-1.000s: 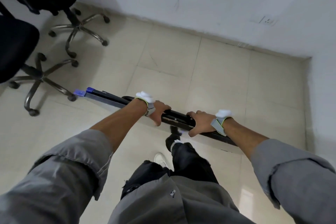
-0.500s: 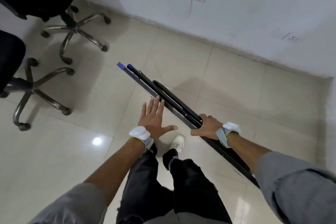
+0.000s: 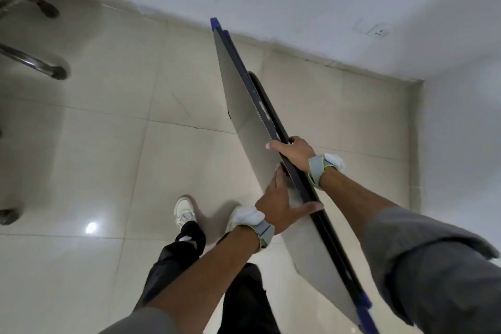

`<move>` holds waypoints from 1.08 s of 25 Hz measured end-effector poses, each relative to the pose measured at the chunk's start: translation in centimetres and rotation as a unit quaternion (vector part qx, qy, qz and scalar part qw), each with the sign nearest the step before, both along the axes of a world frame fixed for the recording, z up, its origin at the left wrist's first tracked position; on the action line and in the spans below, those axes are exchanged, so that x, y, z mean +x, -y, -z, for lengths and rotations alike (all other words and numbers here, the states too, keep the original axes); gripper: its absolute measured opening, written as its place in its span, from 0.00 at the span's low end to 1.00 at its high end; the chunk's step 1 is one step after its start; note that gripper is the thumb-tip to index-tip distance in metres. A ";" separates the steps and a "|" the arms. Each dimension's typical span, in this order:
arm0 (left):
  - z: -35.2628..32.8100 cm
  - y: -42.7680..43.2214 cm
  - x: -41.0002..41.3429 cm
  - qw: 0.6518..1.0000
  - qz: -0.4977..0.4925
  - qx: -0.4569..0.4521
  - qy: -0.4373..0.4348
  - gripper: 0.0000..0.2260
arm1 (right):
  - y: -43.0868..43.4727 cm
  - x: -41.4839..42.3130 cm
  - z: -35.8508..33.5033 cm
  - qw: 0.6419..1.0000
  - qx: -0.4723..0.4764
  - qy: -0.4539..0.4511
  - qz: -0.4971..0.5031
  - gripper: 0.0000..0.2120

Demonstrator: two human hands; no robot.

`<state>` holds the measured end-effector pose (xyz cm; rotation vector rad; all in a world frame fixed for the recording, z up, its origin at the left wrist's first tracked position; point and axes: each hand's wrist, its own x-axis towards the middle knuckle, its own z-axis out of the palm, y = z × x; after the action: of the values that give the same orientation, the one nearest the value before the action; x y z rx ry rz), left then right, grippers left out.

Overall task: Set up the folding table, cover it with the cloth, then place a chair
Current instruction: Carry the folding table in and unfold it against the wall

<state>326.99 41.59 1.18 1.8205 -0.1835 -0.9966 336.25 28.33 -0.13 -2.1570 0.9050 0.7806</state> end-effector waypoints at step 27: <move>9.8 -8.0 22.7 0.903 0.293 0.169 0.266 0.27 | -6.2 6.3 8.9 0.782 0.310 0.067 0.536 0.14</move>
<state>349.65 49.61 -8.61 2.4042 -0.9962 -0.9374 342.50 34.55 -8.98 -0.8400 1.3343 0.2406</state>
